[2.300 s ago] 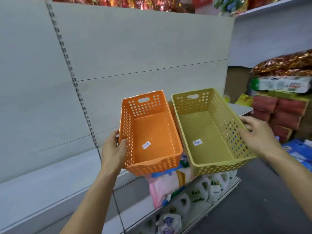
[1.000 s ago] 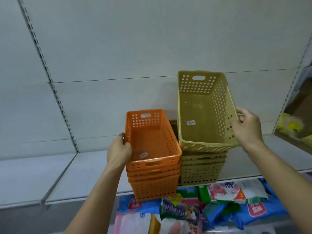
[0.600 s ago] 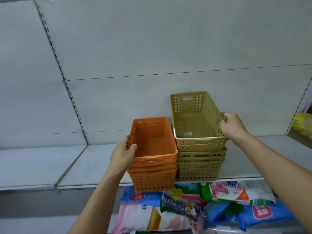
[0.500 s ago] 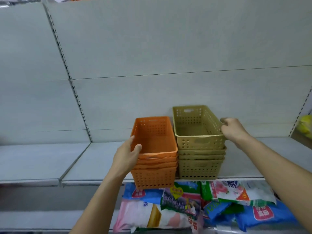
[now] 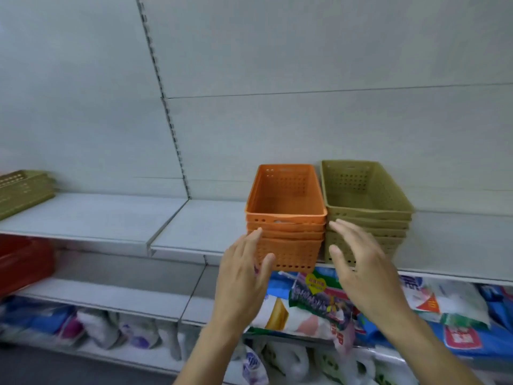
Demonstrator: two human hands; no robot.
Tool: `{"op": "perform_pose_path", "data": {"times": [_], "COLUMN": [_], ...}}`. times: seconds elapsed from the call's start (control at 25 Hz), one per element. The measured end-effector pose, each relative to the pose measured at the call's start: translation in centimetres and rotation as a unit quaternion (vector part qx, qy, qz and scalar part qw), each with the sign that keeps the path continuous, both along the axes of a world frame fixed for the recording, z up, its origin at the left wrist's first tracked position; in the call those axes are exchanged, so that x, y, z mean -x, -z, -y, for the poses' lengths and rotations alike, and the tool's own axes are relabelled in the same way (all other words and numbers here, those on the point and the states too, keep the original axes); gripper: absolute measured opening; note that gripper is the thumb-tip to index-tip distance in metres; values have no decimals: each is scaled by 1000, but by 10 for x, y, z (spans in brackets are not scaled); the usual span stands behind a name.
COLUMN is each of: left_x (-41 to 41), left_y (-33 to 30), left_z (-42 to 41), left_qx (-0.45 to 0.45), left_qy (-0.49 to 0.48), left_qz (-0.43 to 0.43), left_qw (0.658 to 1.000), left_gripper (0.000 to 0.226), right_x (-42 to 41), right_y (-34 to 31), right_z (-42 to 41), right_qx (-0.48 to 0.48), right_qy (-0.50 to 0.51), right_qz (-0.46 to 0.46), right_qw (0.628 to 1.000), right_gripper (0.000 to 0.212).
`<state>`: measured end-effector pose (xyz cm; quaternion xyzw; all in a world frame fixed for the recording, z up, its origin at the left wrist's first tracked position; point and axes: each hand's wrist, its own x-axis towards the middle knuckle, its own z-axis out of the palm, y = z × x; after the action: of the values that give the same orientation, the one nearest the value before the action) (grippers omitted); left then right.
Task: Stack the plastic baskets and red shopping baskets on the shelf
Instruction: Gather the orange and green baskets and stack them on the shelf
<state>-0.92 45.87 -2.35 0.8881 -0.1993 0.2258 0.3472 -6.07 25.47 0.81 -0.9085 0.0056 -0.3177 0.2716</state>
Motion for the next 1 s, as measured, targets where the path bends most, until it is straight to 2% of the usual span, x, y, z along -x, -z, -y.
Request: {"op": "perform_pose_path", "data": {"times": [0.24,0.36,0.44,0.72,1.0], "left_x": [16,8,1,-25,-77], "left_y": [33,49,58,62,57], "left_z": [-102,-184,-254,-479,-620], "left_qx": [32,32,40,28,70], "left_qy": [-44,-79,-96,-146,-192], "left_qz": [-31,-82,-109,-157,-154], "left_qw": [998,993,989,976,967], "left_gripper": [53,56,50,42,38], "right_x": [-16,-39,-59,-107,-177], "right_y": [49,72,83,94,85], "right_z": [-121,-203,-271,-495,-643], "right_qx": [-26,-35,-34,-58,-50], "right_qy": [-135,-179,-206,-284,-335], "right_qz": [-35,-74,-104,-159,-176], "right_qw": [990,981,972,944,924], "right_gripper": [40,41,42,40,41]}}
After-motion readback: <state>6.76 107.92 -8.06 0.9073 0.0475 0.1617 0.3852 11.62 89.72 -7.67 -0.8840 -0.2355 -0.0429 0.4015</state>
